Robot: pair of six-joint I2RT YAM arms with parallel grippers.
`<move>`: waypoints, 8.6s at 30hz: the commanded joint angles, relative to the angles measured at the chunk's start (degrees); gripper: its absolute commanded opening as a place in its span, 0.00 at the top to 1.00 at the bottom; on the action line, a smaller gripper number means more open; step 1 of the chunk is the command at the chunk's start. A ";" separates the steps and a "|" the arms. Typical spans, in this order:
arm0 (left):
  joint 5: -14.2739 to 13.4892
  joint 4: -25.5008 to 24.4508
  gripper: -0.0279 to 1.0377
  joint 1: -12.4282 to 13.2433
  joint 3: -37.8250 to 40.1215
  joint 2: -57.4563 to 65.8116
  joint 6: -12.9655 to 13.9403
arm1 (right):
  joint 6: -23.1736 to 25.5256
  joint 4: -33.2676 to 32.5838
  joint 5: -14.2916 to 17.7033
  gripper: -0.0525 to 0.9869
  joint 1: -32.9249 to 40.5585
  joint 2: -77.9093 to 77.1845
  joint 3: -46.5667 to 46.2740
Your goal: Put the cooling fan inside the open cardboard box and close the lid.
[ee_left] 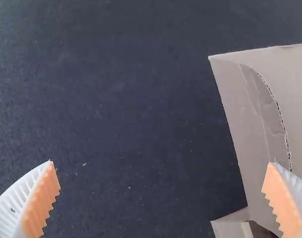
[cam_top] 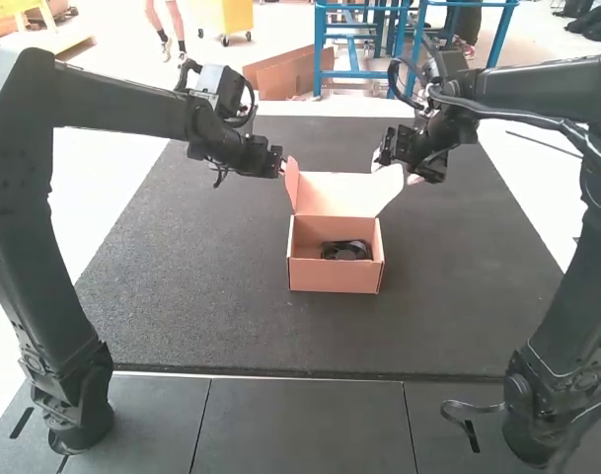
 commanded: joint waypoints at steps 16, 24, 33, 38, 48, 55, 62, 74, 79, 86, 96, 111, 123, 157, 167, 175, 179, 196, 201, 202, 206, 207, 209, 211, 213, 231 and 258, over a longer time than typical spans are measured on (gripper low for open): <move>0.72 -0.10 0.07 -1.04 2.47 -0.03 -0.45 | 0.88 3.82 0.37 0.68 -0.85 0.09 0.09; 0.72 -0.27 0.07 -1.13 2.73 -0.03 -0.45 | 1.06 4.96 0.55 0.74 -0.76 0.61 -0.97; 0.72 -0.71 0.07 -1.13 3.61 -0.03 -0.45 | 0.53 5.13 0.55 0.78 -0.67 1.67 -1.23; 0.72 -0.98 0.07 -1.13 3.61 -0.12 -0.45 | 0.36 6.01 0.55 0.93 -0.67 1.67 -1.50; 1.07 -1.41 0.07 -2.36 3.35 -0.12 -0.45 | -0.17 6.19 0.55 0.97 -0.67 1.49 -1.67; 2.04 -1.41 0.07 -3.85 3.26 -0.03 -1.76 | -1.66 5.22 0.55 0.97 -0.06 0.96 -1.76; 1.95 -2.56 0.07 -3.94 3.26 -0.03 -1.94 | -1.84 5.75 0.55 0.97 2.49 -2.11 -4.57; 1.95 -3.96 0.07 -3.94 3.17 -0.03 -1.94 | -3.33 8.12 3.18 0.96 3.81 -9.32 -10.11; 1.95 -4.84 0.07 -3.94 3.26 -0.47 -1.94 | -3.42 9.88 4.68 0.97 3.81 -13.36 -13.18; 1.95 -7.22 0.07 -3.94 2.82 -1.44 -1.76 | -3.25 11.64 4.68 0.97 4.87 -18.90 -17.23; 1.95 -7.13 0.07 -3.94 1.68 -2.93 -1.76 | -2.98 17.09 4.85 0.96 4.95 -21.62 -23.12; 2.13 -6.42 0.07 -4.03 1.24 -3.37 -1.76 | -2.54 34.23 8.02 0.96 6.27 -24.70 -32.70; 2.74 -6.34 0.07 -4.03 0.19 -3.55 -1.85 | -2.19 43.10 7.84 0.97 6.45 -28.13 -41.93; 6.79 -2.73 0.07 -5.26 -4.74 -4.95 -1.85 | -12.30 52.07 4.94 0.97 11.11 -27.69 -50.98; 9.07 -2.73 0.07 -8.95 -6.41 -5.57 -2.47 | -13.44 51.89 5.12 0.97 11.02 -27.86 -51.33; 8.90 -3.88 0.07 -8.95 -8.08 -6.89 -2.38 | -13.88 51.72 3.97 0.97 11.02 -29.53 -53.61; 8.90 -3.88 0.07 -9.04 -9.22 -7.94 -2.38 | -15.29 51.63 2.83 0.97 11.11 -30.50 -54.67; 8.98 -2.56 0.07 -9.04 -13.44 -10.49 -2.29 | -16.87 49.78 1.69 0.97 11.90 -30.59 -57.04; 8.98 -2.64 0.07 -9.04 -13.79 -10.93 -2.12 | -16.87 48.99 1.78 0.97 11.99 -30.59 -57.66; 8.98 -2.64 0.07 -9.04 -13.88 -11.02 -2.03 | -16.96 48.64 1.78 0.97 11.99 -30.59 -57.66; 8.81 -4.14 0.07 -9.04 -14.05 -11.81 -1.85 | -16.87 46.97 1.86 0.97 11.90 -30.59 -57.31; 8.81 -4.75 0.07 -9.04 -14.14 -12.16 -1.76 | -16.87 46.62 1.86 0.97 11.99 -30.59 -57.13; 8.72 -6.16 0.07 -9.04 -14.05 -13.04 -1.50 | -16.25 45.92 2.66 0.82 11.90 -30.59 -56.16; 8.54 -6.95 0.07 -8.77 -14.14 -14.09 -1.41 | -15.29 43.98 3.27 0.55 11.72 -30.76 -54.32; 8.19 -7.48 0.07 -8.69 -14.23 -14.97 -0.80 | -15.02 41.78 3.62 0.31 11.55 -30.85 -52.38; -0.07 -8.09 0.07 -1.92 -7.81 -15.76 -0.45 | -14.94 18.93 3.01 0.06 11.02 -41.66 -34.01; 1.07 -15.13 0.07 -15.37 11.44 0.15 0.78 | -9.31 -6.03 -3.58 0.08 7.59 -39.90 -16.35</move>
